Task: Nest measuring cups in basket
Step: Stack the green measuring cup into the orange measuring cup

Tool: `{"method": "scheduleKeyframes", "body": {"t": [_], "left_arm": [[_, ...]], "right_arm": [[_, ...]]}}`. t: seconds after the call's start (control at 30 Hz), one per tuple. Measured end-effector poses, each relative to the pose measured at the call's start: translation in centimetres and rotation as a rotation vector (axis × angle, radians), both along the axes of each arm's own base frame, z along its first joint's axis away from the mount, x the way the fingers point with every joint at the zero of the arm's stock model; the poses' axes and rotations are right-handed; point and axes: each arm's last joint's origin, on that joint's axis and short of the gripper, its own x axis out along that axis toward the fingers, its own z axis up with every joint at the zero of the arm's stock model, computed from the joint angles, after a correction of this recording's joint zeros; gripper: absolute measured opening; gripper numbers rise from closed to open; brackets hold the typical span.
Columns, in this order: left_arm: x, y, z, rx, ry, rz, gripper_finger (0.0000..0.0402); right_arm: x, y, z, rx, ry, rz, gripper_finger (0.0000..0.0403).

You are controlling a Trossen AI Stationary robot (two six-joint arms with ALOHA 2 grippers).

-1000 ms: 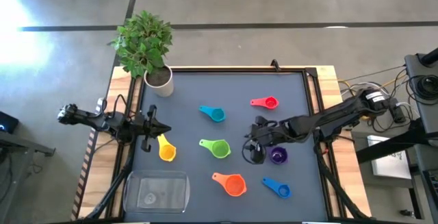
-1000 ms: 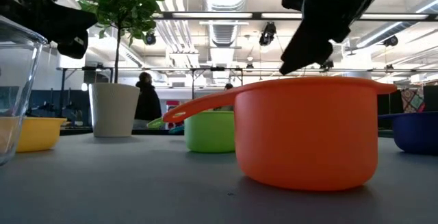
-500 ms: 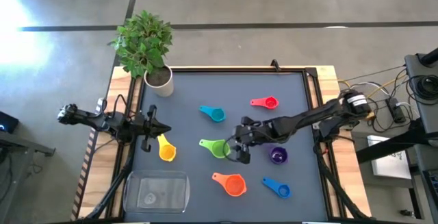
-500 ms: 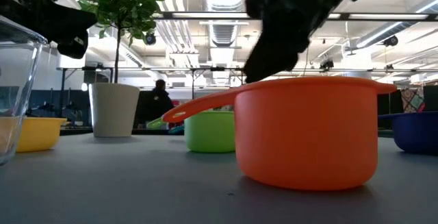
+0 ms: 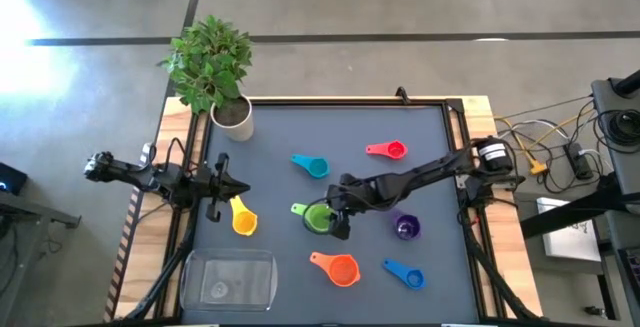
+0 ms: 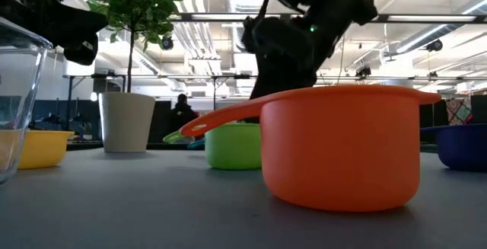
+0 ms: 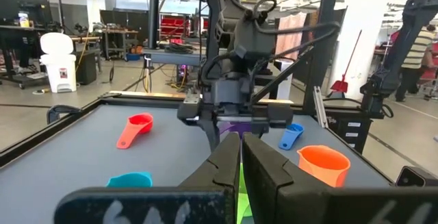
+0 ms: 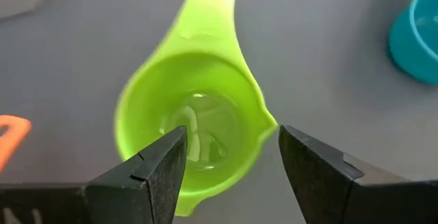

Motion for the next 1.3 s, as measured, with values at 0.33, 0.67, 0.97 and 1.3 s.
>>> {"method": "scheduleKeyframes", "body": {"t": [0.33,0.67,0.97,1.3], "left_arm": [[0.0,0.0,0.0,0.000,0.000,0.000,0.0000],[0.0,0.0,0.0,0.000,0.000,0.000,0.0000],[0.0,0.0,0.0,0.000,0.000,0.000,0.0000],[0.0,0.0,0.0,0.000,0.000,0.000,0.0000]], "right_arm": [[-0.3,-1.3,-1.5,0.001,0.051,-0.021,0.0203],[-0.5,-1.3,-1.8,-0.026,0.063,0.031,0.0060],[-1.8,-0.7,1.9,-0.005,0.001,0.017,0.0009],[-6.5,4.9,6.0,0.106,-0.094,-0.194,0.0009]]}}
